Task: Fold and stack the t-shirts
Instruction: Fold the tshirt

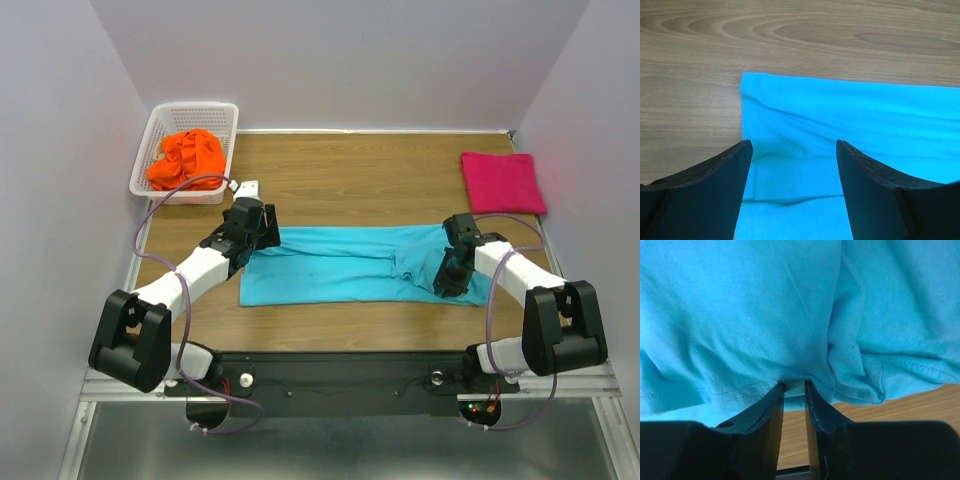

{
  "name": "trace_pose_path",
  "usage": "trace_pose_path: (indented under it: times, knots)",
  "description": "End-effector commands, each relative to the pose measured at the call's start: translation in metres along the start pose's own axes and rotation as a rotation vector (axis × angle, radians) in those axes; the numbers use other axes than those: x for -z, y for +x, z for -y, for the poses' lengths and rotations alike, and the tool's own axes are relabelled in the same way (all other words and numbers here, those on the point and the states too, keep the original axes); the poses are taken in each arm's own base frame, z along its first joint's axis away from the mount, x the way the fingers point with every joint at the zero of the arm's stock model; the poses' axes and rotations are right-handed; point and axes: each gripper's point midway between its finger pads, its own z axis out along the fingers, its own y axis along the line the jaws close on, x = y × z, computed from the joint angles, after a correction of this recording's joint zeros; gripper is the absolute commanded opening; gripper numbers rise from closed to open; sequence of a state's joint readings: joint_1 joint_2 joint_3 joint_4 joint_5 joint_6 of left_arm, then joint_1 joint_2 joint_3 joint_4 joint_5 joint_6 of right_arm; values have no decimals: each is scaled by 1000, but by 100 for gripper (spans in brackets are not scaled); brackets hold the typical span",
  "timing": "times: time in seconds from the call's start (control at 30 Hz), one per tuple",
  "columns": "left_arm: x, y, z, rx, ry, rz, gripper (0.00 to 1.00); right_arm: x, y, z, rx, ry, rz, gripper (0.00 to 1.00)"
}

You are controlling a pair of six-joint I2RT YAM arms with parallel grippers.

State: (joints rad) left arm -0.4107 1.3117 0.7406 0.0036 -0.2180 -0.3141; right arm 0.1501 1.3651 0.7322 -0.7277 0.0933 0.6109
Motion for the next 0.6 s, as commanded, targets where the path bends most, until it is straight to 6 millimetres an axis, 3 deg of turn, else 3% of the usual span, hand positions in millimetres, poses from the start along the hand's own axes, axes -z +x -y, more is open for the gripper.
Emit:
trace_pose_path:
  times: [0.0, 0.1, 0.23, 0.37, 0.4, 0.57]
  knots:
    - [0, -10, 4, -4, 12, 30, 79, -9, 6, 1, -38, -11, -1, 29]
    - [-1, -9, 3, -7, 8, 27, 80, -18, 8, 1, -42, -6, -15, 29]
    - [0, -10, 2, -6, 0, 33, 80, -8, -2, -5, -35, -38, 25, 28]
    - [-1, -9, 2, -2, -1, 31, 80, 28, -31, -27, -8, -157, 144, 28]
    - [-2, -7, 0, -4, -7, 27, 80, 45, -44, -38, 6, -214, 196, 28]
    - [-3, -4, -4, -12, -30, 15, 79, 80, -72, -74, 48, -360, 285, 29]
